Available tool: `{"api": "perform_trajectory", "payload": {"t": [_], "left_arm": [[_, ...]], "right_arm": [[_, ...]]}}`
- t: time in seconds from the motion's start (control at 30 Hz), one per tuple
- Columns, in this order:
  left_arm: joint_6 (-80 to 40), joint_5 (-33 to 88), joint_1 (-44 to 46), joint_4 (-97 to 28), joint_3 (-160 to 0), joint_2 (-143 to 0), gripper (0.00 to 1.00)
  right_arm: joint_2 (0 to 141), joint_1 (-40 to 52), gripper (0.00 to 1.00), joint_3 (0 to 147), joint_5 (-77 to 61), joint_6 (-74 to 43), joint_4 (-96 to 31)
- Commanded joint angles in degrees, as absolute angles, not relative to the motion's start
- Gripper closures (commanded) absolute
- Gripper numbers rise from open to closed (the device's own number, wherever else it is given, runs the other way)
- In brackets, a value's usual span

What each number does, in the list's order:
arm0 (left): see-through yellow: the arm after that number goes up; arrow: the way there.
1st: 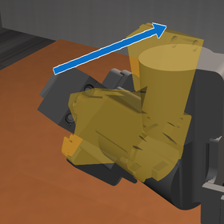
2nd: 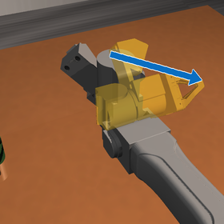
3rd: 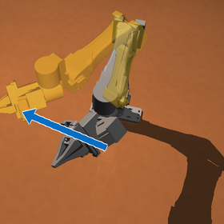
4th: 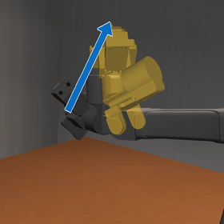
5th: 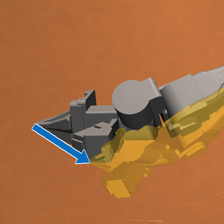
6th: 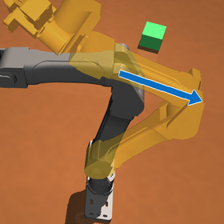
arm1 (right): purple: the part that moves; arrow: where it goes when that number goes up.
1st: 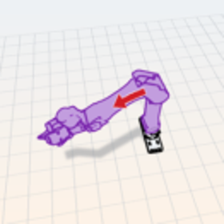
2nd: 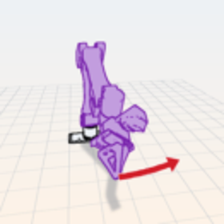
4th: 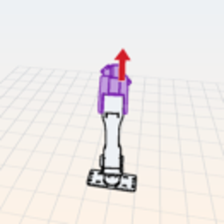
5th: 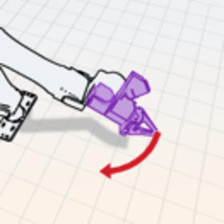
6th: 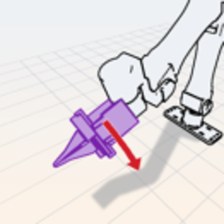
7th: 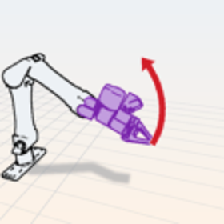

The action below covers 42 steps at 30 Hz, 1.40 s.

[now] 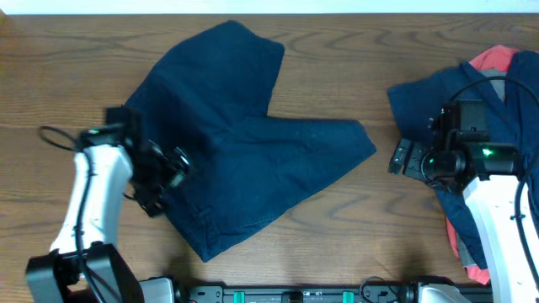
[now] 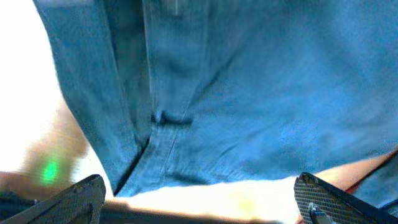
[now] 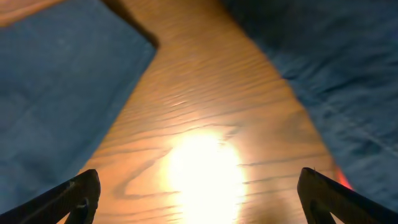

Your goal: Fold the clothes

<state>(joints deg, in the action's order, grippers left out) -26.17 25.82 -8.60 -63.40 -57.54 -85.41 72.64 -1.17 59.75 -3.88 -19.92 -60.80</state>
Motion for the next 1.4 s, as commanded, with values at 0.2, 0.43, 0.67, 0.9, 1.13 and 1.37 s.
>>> {"api": "perform_trajectory", "payload": {"t": [0.2,0.43,0.67,0.9,1.13,1.37], "left_arm": [[-39.79,26.61,2.7,-60.12,-43.64,-85.3,0.02],[-45.12,26.28,7.51,-43.94,-36.45,-85.32,0.18],[-47.48,17.78,5.87,-38.15,-33.47,-85.34,0.94],[-43.03,9.76,-5.67,-37.74,-40.12,-85.34,0.94],[-38.35,10.11,-14.11,-39.18,-48.36,-85.34,0.51],[-39.27,16.05,-15.05,-51.9,-48.51,-85.34,0.1]], "right_arm": [[79.77,-1.41,0.01,60.16,-10.39,-19.03,-59.4],[86.43,0.23,0.01,60.16,-16.78,-19.25,-54.87],[92.36,5.34,0.03,60.16,-15.44,-24.47,-50.19],[95.7,8.97,0.08,60.16,-15.49,-28.03,-44.05],[96.03,12.8,0.1,60.16,-14.79,-31.79,-43.03],[96.03,14.72,0.08,60.16,-12.99,-38.65,-42.87]]}}
